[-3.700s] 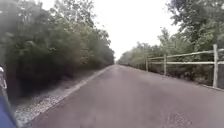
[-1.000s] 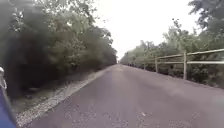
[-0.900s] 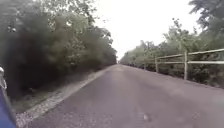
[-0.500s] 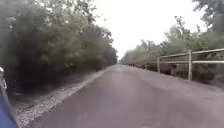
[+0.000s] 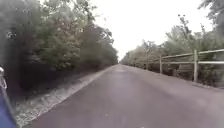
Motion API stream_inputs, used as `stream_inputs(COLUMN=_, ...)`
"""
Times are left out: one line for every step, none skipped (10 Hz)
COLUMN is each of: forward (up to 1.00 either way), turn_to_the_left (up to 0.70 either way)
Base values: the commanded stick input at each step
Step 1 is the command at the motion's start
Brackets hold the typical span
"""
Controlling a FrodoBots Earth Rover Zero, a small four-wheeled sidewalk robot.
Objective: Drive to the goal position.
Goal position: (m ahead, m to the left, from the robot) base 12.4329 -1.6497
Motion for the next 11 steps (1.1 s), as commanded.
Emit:
stream_inputs(forward=0.70, turn_to_the_left=0.00)
stream_inputs(forward=0.70, turn_to_the_left=0.00)
stream_inputs(forward=0.70, turn_to_the_left=0.00)
stream_inputs(forward=0.70, turn_to_the_left=0.00)
stream_inputs(forward=0.70, turn_to_the_left=0.00)
stream_inputs(forward=0.70, turn_to_the_left=0.00)
stream_inputs(forward=0.70, turn_to_the_left=0.00)
stream_inputs(forward=0.70, turn_to_the_left=0.00)
stream_inputs(forward=0.70, turn_to_the_left=0.00)
stream_inputs(forward=0.70, turn_to_the_left=0.00)
stream_inputs(forward=0.70, turn_to_the_left=0.00)
